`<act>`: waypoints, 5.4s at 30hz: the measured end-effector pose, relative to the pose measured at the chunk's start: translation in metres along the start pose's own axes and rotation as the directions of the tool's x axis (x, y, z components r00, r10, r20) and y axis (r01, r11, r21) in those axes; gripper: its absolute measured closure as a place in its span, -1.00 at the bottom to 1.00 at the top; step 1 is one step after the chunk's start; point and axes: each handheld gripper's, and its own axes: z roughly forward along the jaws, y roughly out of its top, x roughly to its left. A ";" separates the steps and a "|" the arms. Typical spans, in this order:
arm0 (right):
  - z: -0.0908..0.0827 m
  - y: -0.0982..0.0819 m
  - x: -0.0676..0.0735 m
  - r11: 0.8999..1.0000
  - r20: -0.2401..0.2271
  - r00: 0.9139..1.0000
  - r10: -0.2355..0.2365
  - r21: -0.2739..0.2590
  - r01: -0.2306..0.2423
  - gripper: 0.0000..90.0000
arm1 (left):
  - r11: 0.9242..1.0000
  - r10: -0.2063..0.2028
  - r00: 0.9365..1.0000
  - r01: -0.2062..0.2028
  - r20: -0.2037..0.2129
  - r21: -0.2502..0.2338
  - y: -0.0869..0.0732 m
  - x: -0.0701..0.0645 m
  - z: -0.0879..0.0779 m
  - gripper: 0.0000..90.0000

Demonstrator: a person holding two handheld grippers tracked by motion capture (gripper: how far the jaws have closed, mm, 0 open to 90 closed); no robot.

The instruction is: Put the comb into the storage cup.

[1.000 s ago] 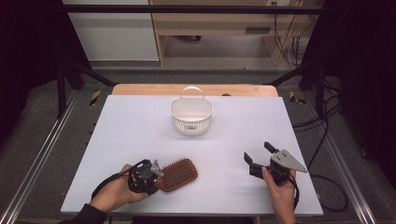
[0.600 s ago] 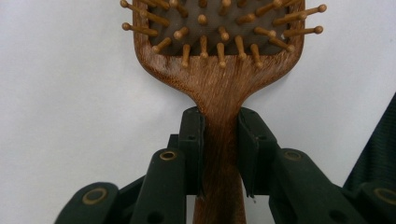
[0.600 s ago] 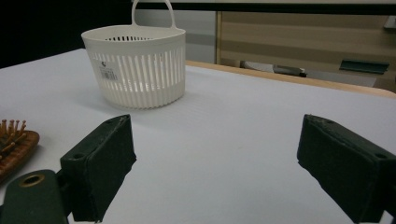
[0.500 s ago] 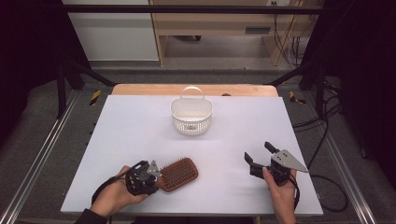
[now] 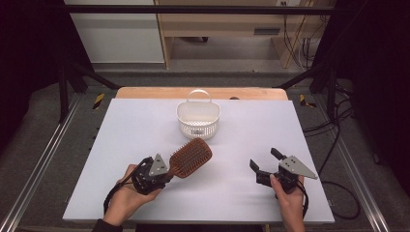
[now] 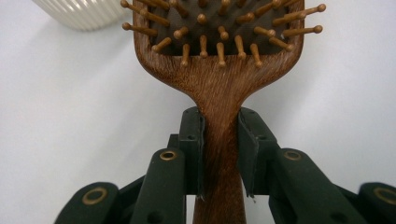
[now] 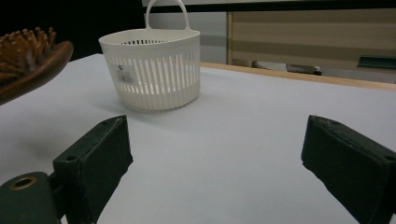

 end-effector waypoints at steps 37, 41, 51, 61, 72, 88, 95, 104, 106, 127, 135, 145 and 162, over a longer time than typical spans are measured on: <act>0.061 0.034 0.111 0.985 -0.334 0.927 0.169 0.047 -0.163 -0.87 | 0.952 -0.055 0.994 0.024 -0.092 -0.307 -0.015 -0.010 0.012 0.61; 0.063 0.037 0.115 0.983 -0.346 0.920 0.185 0.048 -0.180 -0.86 | 0.948 -0.055 0.993 0.018 -0.107 -0.319 -0.015 -0.012 0.009 0.61; 0.077 0.059 0.114 0.971 -0.380 0.893 0.240 0.074 -0.229 -0.82 | 0.946 -0.037 0.993 -0.001 -0.110 -0.324 -0.018 -0.014 0.013 0.61; 0.089 0.066 0.112 0.943 -0.394 0.857 0.332 0.105 -0.317 -0.52 | 0.942 -0.019 0.994 -0.019 -0.110 -0.335 -0.015 -0.021 0.013 0.61; 0.092 0.067 0.113 0.921 -0.427 0.819 0.383 0.105 -0.376 -0.17 | 0.938 -0.039 0.994 0.002 -0.100 -0.347 -0.016 -0.018 0.012 0.61; 0.099 0.078 0.123 0.896 -0.424 0.795 0.434 0.114 -0.429 0.16 | 0.924 -0.111 0.989 0.068 -0.093 -0.377 -0.020 -0.014 0.011 0.60; 0.100 0.082 0.124 0.899 -0.428 0.795 0.429 0.112 -0.424 0.17 | 0.913 -0.136 0.988 0.095 -0.077 -0.396 -0.021 -0.013 0.011 0.59; 0.100 0.086 0.127 0.899 -0.417 0.800 0.431 0.126 -0.419 0.17 | 0.911 -0.156 0.986 0.120 -0.059 -0.395 -0.020 -0.013 0.011 0.60; 0.100 0.086 0.127 0.899 -0.419 0.800 0.431 0.123 -0.420 0.17 | 0.909 -0.158 0.986 0.122 -0.060 -0.398 -0.020 -0.013 0.011 0.59; 0.101 0.101 0.111 0.897 -0.388 0.817 0.427 0.067 -0.437 0.16 | 0.848 -0.291 0.954 0.219 -0.079 -0.483 -0.029 -0.007 -0.003 -0.20; 0.103 0.101 0.096 0.889 -0.355 0.825 0.440 0.045 -0.455 0.16 | 0.806 -0.392 0.908 0.263 -0.146 -0.531 -0.046 0.006 -0.015 -0.73; 0.104 0.100 0.082 0.879 -0.329 0.827 0.455 0.019 -0.476 0.16 | 0.782 -0.470 0.862 0.307 -0.190 -0.542 -0.074 0.020 -0.031 -0.87; 0.097 0.106 0.067 0.873 -0.314 0.832 0.458 -0.016 -0.487 0.15 | 0.755 -0.513 0.827 0.308 -0.230 -0.578 -0.103 0.024 -0.033 -0.89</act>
